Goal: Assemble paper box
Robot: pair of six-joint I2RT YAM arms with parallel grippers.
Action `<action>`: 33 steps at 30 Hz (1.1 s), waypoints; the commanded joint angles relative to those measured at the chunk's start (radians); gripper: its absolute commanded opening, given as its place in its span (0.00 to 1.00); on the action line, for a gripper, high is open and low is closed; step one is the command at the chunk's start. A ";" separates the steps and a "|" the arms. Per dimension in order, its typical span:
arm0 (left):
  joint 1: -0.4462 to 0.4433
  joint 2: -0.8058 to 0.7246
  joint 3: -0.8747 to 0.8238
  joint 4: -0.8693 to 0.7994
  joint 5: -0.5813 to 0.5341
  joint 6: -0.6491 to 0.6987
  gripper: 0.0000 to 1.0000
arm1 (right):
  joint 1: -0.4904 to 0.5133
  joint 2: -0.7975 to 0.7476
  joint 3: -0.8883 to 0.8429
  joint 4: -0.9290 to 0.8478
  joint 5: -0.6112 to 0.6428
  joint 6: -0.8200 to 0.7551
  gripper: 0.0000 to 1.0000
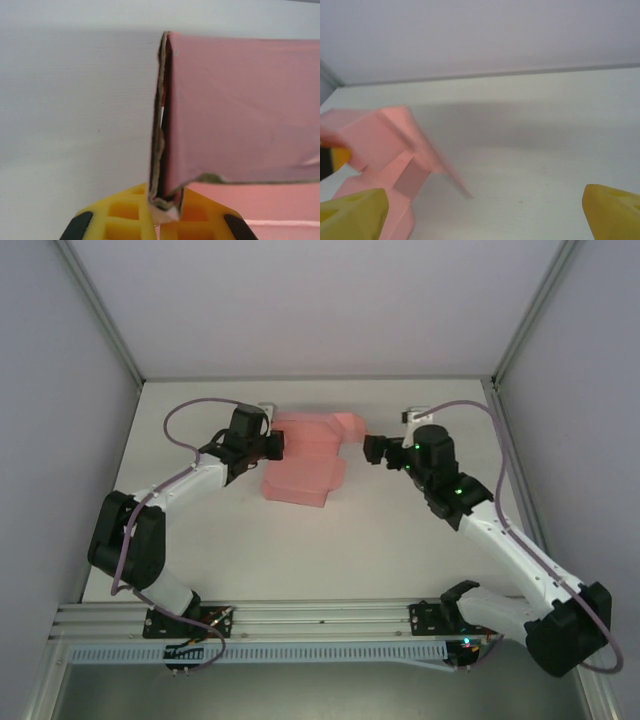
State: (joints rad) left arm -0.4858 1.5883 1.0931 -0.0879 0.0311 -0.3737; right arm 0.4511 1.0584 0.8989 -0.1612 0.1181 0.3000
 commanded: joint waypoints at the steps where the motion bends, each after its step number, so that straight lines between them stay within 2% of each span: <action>1: 0.007 0.012 0.037 0.005 0.032 0.028 0.00 | -0.168 0.048 0.015 -0.091 -0.127 0.109 1.00; 3: 0.007 0.015 0.043 0.003 0.036 0.028 0.00 | -0.219 0.107 0.046 -0.094 -0.202 0.113 0.99; 10: 0.007 0.018 0.048 0.002 0.055 0.022 0.00 | -0.217 0.328 0.171 -0.044 -0.499 0.014 0.88; 12: 0.007 0.015 0.046 0.003 0.052 0.018 0.00 | -0.196 0.363 0.184 -0.024 -0.569 0.003 0.86; 18: 0.007 0.013 0.040 0.005 0.052 0.009 0.00 | -0.080 0.429 0.237 -0.028 -0.639 -0.087 0.85; 22: 0.007 0.011 0.039 0.005 0.057 0.005 0.00 | -0.021 0.486 0.261 -0.008 -0.615 -0.087 0.85; 28: 0.007 -0.001 0.037 0.004 0.063 0.003 0.00 | 0.030 0.571 0.297 0.047 -0.497 -0.060 0.82; 33: 0.007 -0.010 0.043 -0.020 0.030 0.008 0.00 | 0.043 0.541 0.318 -0.006 -0.376 -0.083 0.80</action>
State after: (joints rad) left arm -0.4625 1.5932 1.1084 -0.1242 0.0257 -0.3634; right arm 0.4740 1.6203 1.1870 -0.1577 -0.3504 0.2413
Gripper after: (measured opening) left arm 0.043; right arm 0.808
